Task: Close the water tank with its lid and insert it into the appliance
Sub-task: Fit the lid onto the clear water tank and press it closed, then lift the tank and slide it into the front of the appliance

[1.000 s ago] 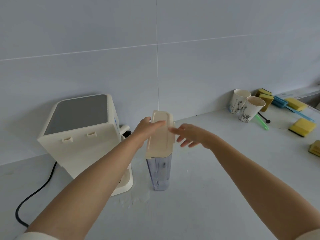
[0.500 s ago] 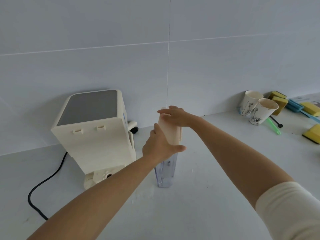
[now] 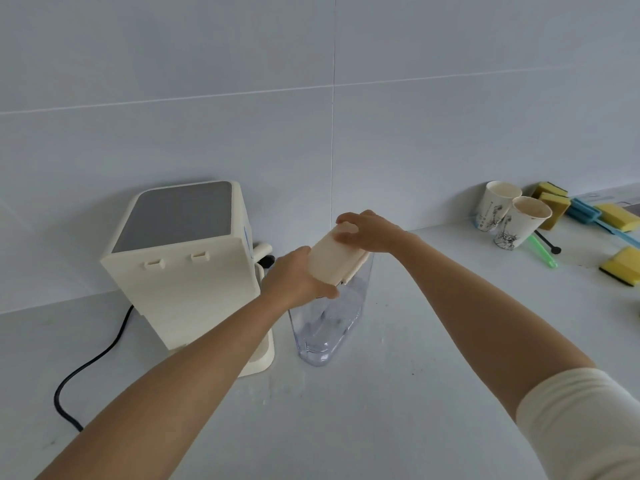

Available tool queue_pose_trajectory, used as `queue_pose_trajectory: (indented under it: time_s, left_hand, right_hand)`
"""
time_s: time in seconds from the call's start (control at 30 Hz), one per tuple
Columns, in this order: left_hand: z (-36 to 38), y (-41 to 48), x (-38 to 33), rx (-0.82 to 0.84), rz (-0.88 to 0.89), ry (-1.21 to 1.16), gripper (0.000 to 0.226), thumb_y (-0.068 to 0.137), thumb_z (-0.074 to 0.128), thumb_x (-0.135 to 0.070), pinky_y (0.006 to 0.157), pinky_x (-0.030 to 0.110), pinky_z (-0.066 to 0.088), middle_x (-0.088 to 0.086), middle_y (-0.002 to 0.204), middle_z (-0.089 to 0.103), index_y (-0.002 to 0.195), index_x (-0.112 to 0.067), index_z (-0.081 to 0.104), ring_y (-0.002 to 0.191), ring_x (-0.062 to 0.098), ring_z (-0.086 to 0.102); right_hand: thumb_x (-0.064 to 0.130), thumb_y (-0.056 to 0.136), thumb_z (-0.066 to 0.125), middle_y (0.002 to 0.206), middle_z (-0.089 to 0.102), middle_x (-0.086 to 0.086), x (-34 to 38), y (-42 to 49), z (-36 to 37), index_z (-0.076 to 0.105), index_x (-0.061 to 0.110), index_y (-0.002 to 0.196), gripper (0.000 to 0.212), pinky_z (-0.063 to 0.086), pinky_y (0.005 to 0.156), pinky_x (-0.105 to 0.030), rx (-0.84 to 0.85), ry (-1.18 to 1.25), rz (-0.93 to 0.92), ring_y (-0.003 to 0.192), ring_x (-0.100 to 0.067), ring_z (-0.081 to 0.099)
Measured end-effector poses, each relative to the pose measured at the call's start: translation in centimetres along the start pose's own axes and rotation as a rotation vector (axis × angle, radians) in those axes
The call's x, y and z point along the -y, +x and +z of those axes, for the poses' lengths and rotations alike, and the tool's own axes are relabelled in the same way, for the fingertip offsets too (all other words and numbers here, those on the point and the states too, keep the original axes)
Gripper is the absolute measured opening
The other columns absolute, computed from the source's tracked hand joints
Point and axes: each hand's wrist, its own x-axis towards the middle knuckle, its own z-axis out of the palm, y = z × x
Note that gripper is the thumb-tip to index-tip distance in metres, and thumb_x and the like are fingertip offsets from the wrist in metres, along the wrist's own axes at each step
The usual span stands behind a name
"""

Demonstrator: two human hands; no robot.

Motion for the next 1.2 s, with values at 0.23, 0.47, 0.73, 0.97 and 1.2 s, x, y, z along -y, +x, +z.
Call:
queue_pose_trajectory:
  time_s: [0.23, 0.47, 0.73, 0.97, 1.2]
  left_hand:
    - [-2.1, 1.5, 1.7, -0.003, 0.021, -0.088, 0.080, 0.058, 0.083, -0.024, 0.095, 0.037, 0.043, 0.007, 0.130, 0.051, 0.130, -0.012, 0.048, 0.111, 0.023, 0.049]
    - [-3.0, 3.5, 2.7, 0.071, 0.013, -0.155, 0.094, 0.056, 0.084, -0.011, 0.110, 0.038, 0.034, 0.006, 0.146, 0.041, 0.139, -0.015, 0.039, 0.133, 0.024, 0.040]
    - [-3.0, 4.3, 3.7, 0.086, 0.056, -0.288, 0.096, 0.061, 0.080, -0.002, 0.103, 0.030, 0.035, 0.006, 0.147, 0.039, 0.143, -0.018, 0.032, 0.130, 0.023, 0.043]
    - [-0.2, 4.2, 6.3, 0.136, -0.050, -0.502, 0.125, 0.057, 0.084, -0.012, 0.112, 0.038, 0.030, 0.004, 0.156, 0.022, 0.148, -0.026, -0.001, 0.135, 0.023, 0.037]
    - [2.4, 4.4, 6.7, 0.092, 0.046, -0.493, 0.079, 0.061, 0.081, -0.007, 0.092, 0.023, 0.033, -0.002, 0.124, 0.054, 0.130, -0.015, 0.044, 0.121, 0.016, 0.047]
  right_hand:
    - [0.045, 0.080, 0.057, 0.138, 0.038, -0.013, -2.3, -1.4, -0.5, 0.039, 0.023, 0.131, 0.058, 0.037, 0.091, -0.034, 0.022, 0.170, 0.027, 0.118, -0.031, 0.045]
    - [0.047, 0.078, 0.060, 0.137, 0.034, -0.013, -3.3, -3.2, 0.2, 0.036, 0.024, 0.131, 0.063, 0.036, 0.089, -0.031, -0.002, 0.310, 0.072, 0.103, -0.024, 0.042]
    - [0.047, 0.081, 0.056, 0.140, 0.031, -0.013, -3.0, -4.9, 1.2, 0.029, 0.024, 0.138, 0.068, 0.037, 0.088, -0.029, -0.060, 0.352, 0.063, 0.101, -0.023, 0.043]
    - [0.017, 0.065, 0.079, 0.155, 0.014, -0.006, -5.1, -5.5, 2.8, -0.014, 0.023, 0.144, 0.122, 0.023, 0.112, -0.036, -0.002, 0.637, 0.037, 0.140, -0.025, 0.023]
    - [0.009, 0.064, 0.078, 0.149, 0.028, -0.003, -6.0, -5.4, 5.4, 0.006, 0.018, 0.145, 0.109, 0.026, 0.113, -0.037, 0.026, 0.705, 0.058, 0.138, -0.022, 0.026]
